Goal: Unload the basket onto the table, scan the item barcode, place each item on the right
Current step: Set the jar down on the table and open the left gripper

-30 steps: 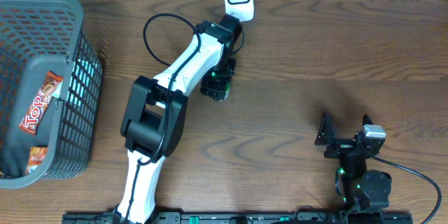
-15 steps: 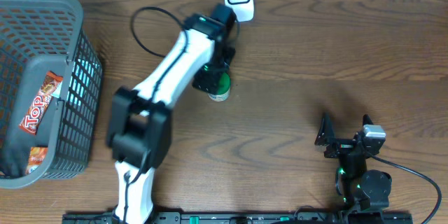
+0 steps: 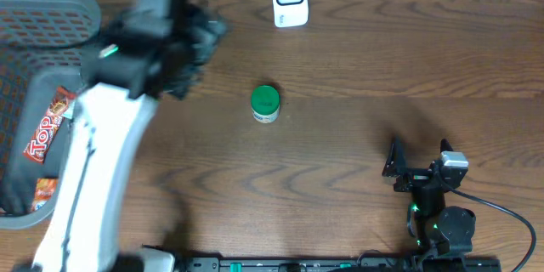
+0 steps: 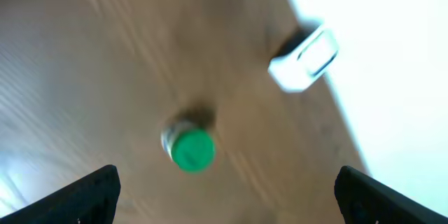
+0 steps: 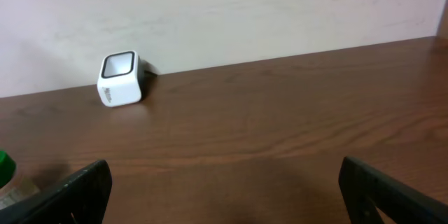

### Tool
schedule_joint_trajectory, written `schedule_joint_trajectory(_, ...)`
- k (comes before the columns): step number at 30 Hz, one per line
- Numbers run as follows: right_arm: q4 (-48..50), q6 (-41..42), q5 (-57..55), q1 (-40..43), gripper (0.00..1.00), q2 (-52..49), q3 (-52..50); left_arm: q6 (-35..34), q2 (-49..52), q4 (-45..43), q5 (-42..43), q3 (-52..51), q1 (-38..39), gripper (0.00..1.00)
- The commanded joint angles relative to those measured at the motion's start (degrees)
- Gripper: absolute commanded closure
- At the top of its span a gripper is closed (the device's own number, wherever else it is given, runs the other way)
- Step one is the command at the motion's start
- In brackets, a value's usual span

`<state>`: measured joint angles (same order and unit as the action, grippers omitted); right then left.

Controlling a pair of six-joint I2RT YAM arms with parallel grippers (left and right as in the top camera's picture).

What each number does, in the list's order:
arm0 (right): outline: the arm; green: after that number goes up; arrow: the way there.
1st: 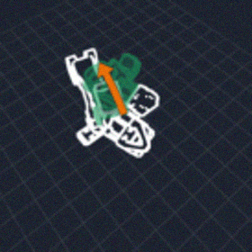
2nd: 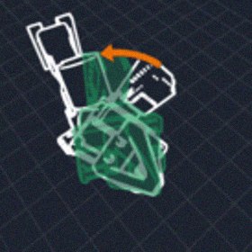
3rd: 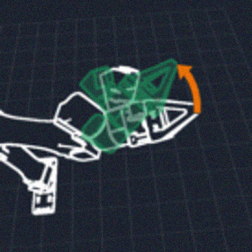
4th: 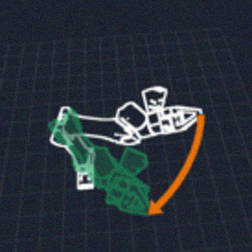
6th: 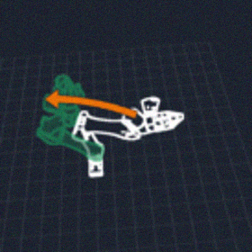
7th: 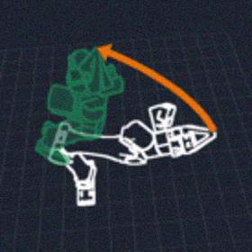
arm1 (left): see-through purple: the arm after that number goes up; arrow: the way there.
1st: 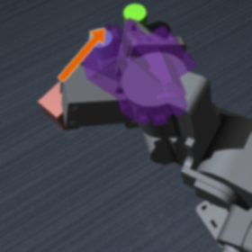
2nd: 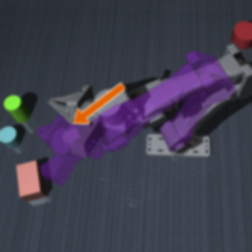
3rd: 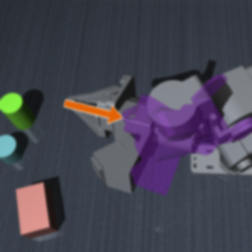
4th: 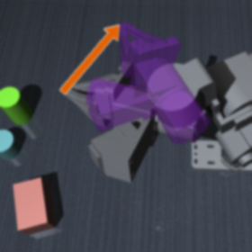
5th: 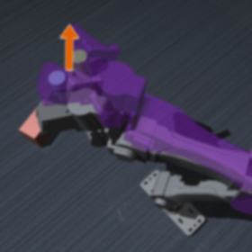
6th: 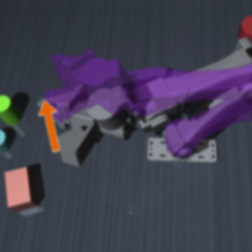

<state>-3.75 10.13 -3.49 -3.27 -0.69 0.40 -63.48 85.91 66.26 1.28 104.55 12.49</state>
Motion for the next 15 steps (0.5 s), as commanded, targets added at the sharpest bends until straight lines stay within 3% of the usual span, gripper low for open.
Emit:
schedule_joint_trajectory(1, -0.2, 0.7, -0.5, -0.5, 0.01, 0.3, -0.1, 7.2, -6.5, 0.6, -5.0, 0.7, -4.9, 0.02)
schedule_joint_trajectory(9, -0.2, 0.7, -0.5, -0.5, 0.01, 0.3, -0.1, 11.4, -17.5, 3.4, -12.4, 0.7, -21.9, 0.02)
schedule_joint_trajectory(15, -0.2, 0.7, -0.5, -0.5, 0.01, 0.3, -0.1, 14.0, -16.7, 8.2, -13.1, 0.7, -34.2, 0.02)
